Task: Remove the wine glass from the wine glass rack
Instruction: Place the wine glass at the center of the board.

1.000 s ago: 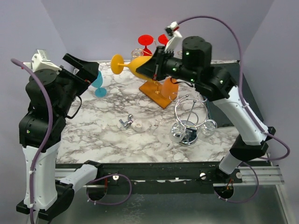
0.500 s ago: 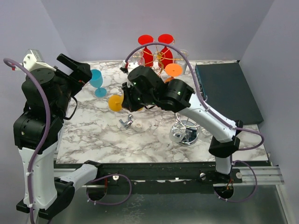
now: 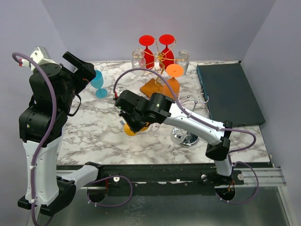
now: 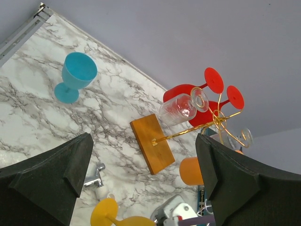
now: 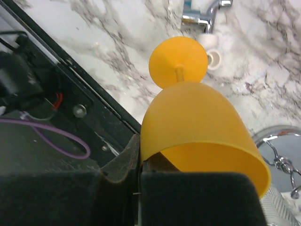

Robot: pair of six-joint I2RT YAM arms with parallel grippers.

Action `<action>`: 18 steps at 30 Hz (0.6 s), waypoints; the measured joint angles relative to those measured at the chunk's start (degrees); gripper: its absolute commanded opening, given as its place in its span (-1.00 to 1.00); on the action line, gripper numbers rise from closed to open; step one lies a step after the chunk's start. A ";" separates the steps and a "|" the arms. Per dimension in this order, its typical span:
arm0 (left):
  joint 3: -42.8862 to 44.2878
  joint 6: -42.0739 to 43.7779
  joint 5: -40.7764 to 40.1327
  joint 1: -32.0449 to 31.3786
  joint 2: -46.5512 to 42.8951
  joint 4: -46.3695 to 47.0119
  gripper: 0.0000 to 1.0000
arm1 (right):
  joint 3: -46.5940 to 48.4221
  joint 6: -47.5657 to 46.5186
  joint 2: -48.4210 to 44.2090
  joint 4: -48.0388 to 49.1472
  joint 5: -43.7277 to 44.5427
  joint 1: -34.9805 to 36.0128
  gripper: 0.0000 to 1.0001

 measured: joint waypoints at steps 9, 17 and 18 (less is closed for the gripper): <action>-1.51 0.63 -0.07 0.00 1.92 0.22 0.98 | -9.18 -1.64 0.04 -1.05 0.33 0.09 -0.99; -4.70 0.74 -0.07 0.00 4.04 0.94 0.98 | -14.25 -2.62 0.04 -1.01 0.37 0.09 -0.99; -4.85 0.74 -0.07 0.00 4.37 1.09 0.97 | -14.60 -2.75 0.04 -0.98 0.37 0.09 -0.99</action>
